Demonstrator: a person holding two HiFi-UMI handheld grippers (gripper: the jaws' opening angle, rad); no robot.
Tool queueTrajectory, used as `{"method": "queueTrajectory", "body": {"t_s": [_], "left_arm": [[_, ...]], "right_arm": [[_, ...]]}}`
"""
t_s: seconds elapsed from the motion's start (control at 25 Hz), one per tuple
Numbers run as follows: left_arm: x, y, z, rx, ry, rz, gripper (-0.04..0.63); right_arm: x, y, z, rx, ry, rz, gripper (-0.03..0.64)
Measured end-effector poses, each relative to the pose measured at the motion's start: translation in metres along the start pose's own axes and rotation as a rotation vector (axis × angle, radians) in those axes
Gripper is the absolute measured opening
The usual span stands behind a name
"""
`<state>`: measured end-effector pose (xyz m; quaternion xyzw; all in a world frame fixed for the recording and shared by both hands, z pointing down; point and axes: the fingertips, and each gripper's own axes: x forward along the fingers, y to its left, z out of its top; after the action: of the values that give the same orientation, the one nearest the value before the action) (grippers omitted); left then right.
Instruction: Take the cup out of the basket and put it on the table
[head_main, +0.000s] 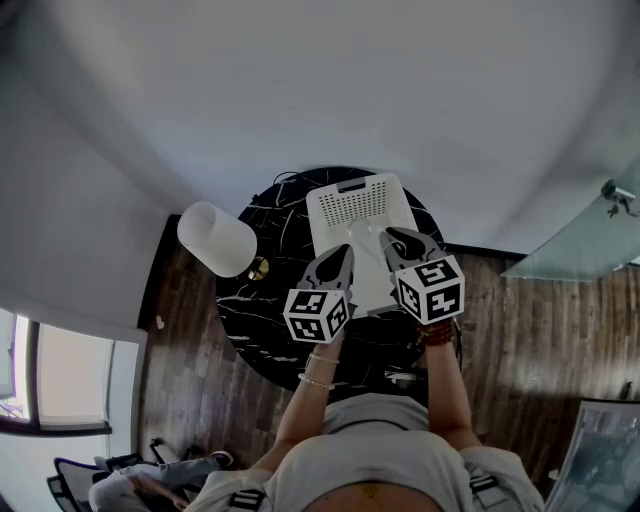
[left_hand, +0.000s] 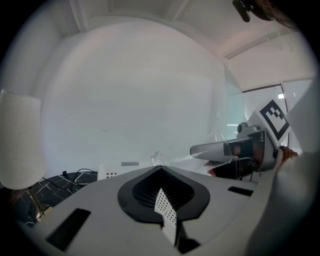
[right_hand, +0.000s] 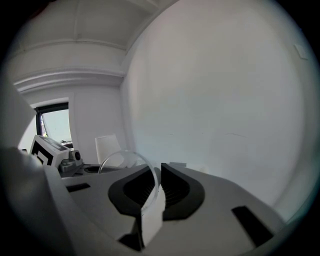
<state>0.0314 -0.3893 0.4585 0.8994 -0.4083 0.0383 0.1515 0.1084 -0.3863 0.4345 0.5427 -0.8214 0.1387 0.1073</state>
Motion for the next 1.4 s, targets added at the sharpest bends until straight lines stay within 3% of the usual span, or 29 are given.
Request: {"method": "queueTrajectory", "body": {"t_s": [1.4], "left_arm": [[-0.0022,-0.0030,0.0039,0.012,-0.003,-0.012,0.006]], "right_arm": [[-0.0083,0.0017,0.0032,-0.013,-0.005,0.002,0.035]]}}
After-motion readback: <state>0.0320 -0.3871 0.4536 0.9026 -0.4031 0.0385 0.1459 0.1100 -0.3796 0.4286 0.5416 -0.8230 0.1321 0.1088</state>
